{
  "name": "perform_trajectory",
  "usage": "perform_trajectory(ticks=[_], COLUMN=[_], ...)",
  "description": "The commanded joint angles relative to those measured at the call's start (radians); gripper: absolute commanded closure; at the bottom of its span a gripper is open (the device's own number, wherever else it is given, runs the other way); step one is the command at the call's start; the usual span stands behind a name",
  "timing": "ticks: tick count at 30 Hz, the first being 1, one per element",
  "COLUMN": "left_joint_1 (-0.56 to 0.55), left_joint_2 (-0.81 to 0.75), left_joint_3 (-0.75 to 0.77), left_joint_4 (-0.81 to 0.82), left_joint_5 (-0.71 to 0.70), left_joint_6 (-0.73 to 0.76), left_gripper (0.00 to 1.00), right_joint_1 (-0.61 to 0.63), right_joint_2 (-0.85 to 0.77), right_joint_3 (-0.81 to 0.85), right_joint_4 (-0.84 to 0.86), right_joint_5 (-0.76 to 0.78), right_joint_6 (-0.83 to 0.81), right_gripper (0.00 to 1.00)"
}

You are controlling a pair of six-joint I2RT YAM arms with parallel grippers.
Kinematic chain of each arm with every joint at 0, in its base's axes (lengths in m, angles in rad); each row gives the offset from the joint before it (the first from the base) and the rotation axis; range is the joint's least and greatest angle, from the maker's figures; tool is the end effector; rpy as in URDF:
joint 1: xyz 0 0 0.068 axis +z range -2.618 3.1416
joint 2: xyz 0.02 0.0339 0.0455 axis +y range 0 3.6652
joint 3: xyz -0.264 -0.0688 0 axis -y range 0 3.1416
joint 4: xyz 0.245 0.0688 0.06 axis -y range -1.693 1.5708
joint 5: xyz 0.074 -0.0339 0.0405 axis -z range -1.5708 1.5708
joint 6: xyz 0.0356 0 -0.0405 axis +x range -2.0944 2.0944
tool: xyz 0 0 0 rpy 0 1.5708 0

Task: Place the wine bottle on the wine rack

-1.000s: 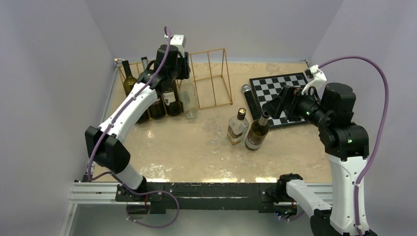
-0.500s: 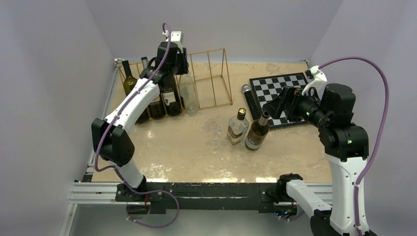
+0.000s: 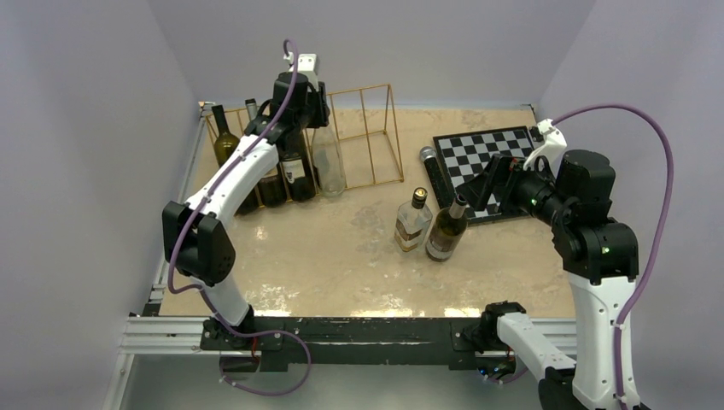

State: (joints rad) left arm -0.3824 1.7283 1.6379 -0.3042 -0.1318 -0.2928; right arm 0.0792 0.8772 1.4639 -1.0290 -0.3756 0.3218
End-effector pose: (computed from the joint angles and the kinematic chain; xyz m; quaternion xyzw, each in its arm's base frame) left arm 0.3837 -0.1493 0.3699 0.0007 0.8310 -0.1317 0.5405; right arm 0.1174 0.0224 0.4563 0.0013 0.8361 0.2592 0.4834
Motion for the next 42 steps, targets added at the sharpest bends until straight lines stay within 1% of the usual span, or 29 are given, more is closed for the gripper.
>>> perform_trajectory(ticks=[1,5,8,13,16,18,24,29,36,39,42], left_joint_1=[0.017,0.029,0.039,0.056,0.061,0.064,0.069,0.075,0.076,0.076,0.076], left_joint_2=[-0.007,0.003,0.015,0.047,0.07,0.087,0.152,0.208,0.148,0.099,0.035], left_joint_3=[0.02,-0.015,-0.028,-0.024,-0.012,0.002,0.047,0.122,0.089,0.068,0.046], left_joint_4=[0.136,0.126,0.126,0.118,0.112,0.102,0.083,0.047,0.068,0.068,0.06], left_joint_5=[-0.001,-0.017,-0.018,-0.007,-0.001,0.001,0.006,0.003,0.006,0.005,0.024], left_joint_6=[-0.011,-0.032,-0.038,-0.05,-0.053,-0.055,-0.063,-0.055,-0.042,-0.034,-0.027], left_gripper=[0.94,0.91,0.85,0.71,0.6,0.56,0.5,0.49,0.4,0.31,0.18], right_joint_1=[-0.001,-0.001,-0.002,-0.002,-0.001,-0.001,-0.002,-0.002,-0.002,-0.001,-0.002], right_joint_2=[-0.012,-0.016,-0.018,-0.019,-0.02,-0.02,-0.018,-0.02,-0.038,-0.041,-0.038], right_joint_3=[-0.004,-0.011,-0.013,-0.012,-0.008,-0.004,0.013,0.052,0.047,0.041,0.042], right_joint_4=[0.017,0.017,0.02,0.017,0.012,0.008,-0.004,-0.018,-0.026,-0.024,-0.016], right_joint_5=[0.023,0.023,0.023,0.023,0.026,0.03,0.04,0.038,0.041,0.039,0.032], right_joint_6=[0.006,0.012,0.016,0.019,0.019,0.019,0.015,0.012,0.012,0.011,0.011], right_gripper=[0.03,0.03,0.03,0.03,0.03,0.03,0.03,0.03,0.02,0.02,0.01])
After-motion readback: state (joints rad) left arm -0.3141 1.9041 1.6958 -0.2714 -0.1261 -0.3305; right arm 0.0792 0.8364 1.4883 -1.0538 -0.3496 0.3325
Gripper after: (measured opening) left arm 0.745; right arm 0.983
